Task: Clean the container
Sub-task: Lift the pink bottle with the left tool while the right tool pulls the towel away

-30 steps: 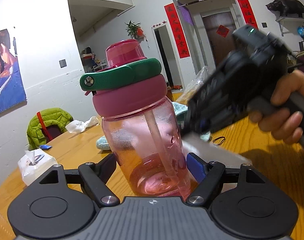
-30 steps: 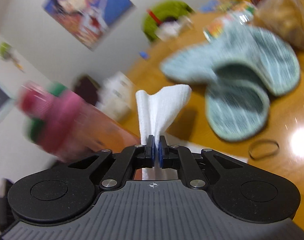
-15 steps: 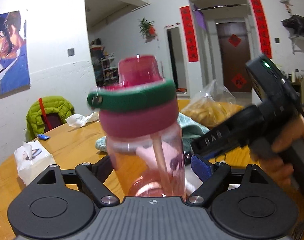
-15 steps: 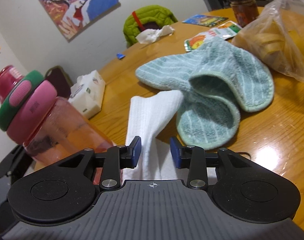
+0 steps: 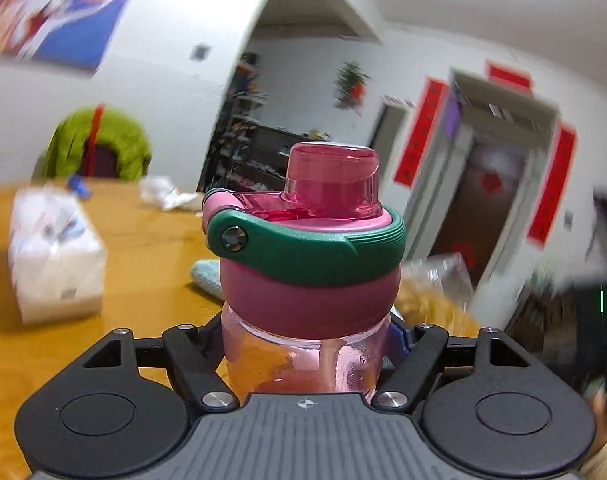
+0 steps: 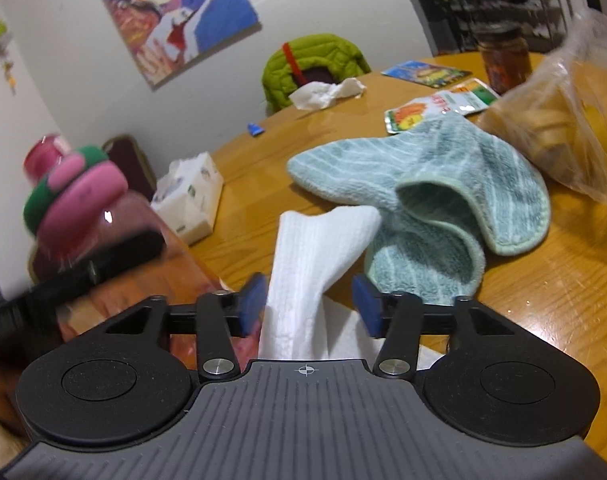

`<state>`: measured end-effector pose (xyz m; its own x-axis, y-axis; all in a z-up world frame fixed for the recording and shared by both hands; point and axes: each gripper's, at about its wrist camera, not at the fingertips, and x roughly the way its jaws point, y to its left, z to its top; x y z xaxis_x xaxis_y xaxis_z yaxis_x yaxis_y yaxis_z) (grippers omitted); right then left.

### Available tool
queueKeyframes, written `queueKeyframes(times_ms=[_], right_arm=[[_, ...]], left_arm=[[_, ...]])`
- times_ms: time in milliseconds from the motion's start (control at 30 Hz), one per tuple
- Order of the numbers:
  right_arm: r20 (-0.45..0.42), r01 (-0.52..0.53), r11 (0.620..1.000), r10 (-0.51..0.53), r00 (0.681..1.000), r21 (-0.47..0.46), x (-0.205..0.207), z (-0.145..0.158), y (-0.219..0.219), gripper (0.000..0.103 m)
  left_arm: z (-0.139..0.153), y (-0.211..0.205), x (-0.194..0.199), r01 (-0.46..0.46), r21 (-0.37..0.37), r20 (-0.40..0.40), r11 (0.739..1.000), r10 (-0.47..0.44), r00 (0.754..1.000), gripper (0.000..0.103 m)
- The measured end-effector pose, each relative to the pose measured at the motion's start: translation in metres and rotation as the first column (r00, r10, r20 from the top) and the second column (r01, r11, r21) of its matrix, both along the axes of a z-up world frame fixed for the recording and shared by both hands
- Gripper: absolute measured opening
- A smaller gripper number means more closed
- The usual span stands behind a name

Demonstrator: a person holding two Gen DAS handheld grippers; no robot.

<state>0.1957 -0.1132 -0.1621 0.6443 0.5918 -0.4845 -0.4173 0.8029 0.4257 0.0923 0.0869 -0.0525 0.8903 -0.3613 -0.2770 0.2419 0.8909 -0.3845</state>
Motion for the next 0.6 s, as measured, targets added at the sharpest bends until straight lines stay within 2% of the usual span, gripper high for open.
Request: queueKeyframes(times_ms=[67,167,200,333,400,433,467,600], right_arm=[[0.024,-0.017,0.998,0.018,1.000,-0.056,-0.005,0.000,0.009,0.061],[0.057,-0.043,0.986,0.053,0.997,-0.158,-0.011,0.000,0.021,0.063],[0.067,-0.052,0.980,0.066,0.996,-0.193,-0.013,0.000,0.025,0.065],[0.088,-0.087,0.942,0.122,0.989,-0.325,-0.022,-0.007,0.042,0.064],[0.122,-0.069,0.913,0.128,0.984,-0.403,-0.026,-0.012,0.050,0.045],[0.149,-0.051,0.899,0.127,0.981,-0.435,-0.028,-0.012,0.053,0.016],[0.159,-0.042,0.896,0.125,0.979,-0.441,-0.030,-0.011,0.052,0.006],[0.171,-0.114,0.902,0.200,0.965,-0.416,-0.039,-0.004,0.049,0.006]], left_arm=[[-0.004,0.012,0.000,-0.028,-0.088,-0.029,0.996,0.025,0.999,0.073],[-0.010,0.030,-0.001,-0.073,-0.217,-0.077,0.973,0.058,0.995,0.073],[-0.010,0.033,-0.002,-0.085,-0.239,-0.086,0.967,0.066,0.994,0.073],[-0.009,0.030,-0.006,-0.104,-0.249,-0.090,0.963,0.084,0.992,0.073],[-0.008,0.033,-0.007,-0.107,-0.252,-0.091,0.962,0.086,0.992,0.073],[-0.006,0.034,-0.006,-0.109,-0.255,-0.092,0.961,0.088,0.992,0.073],[-0.006,0.035,-0.006,-0.111,-0.256,-0.091,0.960,0.090,0.992,0.073],[-0.008,0.035,-0.004,-0.111,-0.249,-0.084,0.962,0.093,0.992,0.073]])
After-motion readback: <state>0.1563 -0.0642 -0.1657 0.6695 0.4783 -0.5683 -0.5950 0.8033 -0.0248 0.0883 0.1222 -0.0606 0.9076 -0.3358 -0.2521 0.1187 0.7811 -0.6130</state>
